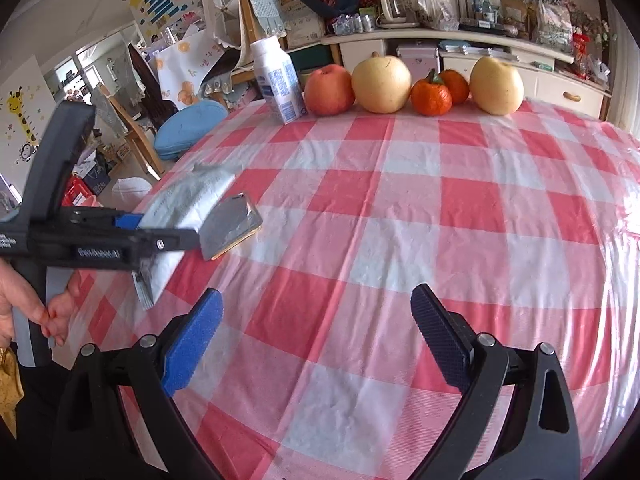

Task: Collect trash
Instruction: 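Close the left tool on the white bag while the right tool grasps the silver foil packet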

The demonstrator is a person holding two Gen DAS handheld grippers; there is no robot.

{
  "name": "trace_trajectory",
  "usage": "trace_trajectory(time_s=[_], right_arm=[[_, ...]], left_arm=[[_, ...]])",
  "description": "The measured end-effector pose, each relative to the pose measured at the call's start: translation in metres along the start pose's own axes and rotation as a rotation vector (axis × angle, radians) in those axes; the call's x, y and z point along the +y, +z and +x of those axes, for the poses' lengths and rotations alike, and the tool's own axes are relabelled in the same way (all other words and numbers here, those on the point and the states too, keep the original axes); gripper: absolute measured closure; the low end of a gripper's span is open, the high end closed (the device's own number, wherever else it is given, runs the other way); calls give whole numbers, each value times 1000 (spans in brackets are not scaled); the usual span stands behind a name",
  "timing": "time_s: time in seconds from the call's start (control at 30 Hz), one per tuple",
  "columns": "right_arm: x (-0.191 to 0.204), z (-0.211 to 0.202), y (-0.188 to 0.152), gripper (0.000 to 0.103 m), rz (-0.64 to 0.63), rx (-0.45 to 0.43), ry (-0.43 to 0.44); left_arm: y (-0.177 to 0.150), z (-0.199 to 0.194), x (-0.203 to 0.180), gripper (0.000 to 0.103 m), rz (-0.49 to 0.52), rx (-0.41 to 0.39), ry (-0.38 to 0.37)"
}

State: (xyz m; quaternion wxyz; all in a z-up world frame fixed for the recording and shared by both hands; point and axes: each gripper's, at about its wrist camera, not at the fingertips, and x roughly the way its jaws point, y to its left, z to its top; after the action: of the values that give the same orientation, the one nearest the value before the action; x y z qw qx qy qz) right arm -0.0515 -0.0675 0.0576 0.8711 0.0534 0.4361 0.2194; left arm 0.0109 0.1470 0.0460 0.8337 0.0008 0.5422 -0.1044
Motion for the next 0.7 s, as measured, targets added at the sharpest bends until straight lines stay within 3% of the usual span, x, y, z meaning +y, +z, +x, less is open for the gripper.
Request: trace_trajectory(time_s=[0.23,0.7], right_arm=[[31,19,0,8,-120,26,62],[84,79,36,8,-300,93,21]], left_arm=[[1,-34,20,36,-68,-96,-21],[-6,-70,53,35,-143,-192,-3]])
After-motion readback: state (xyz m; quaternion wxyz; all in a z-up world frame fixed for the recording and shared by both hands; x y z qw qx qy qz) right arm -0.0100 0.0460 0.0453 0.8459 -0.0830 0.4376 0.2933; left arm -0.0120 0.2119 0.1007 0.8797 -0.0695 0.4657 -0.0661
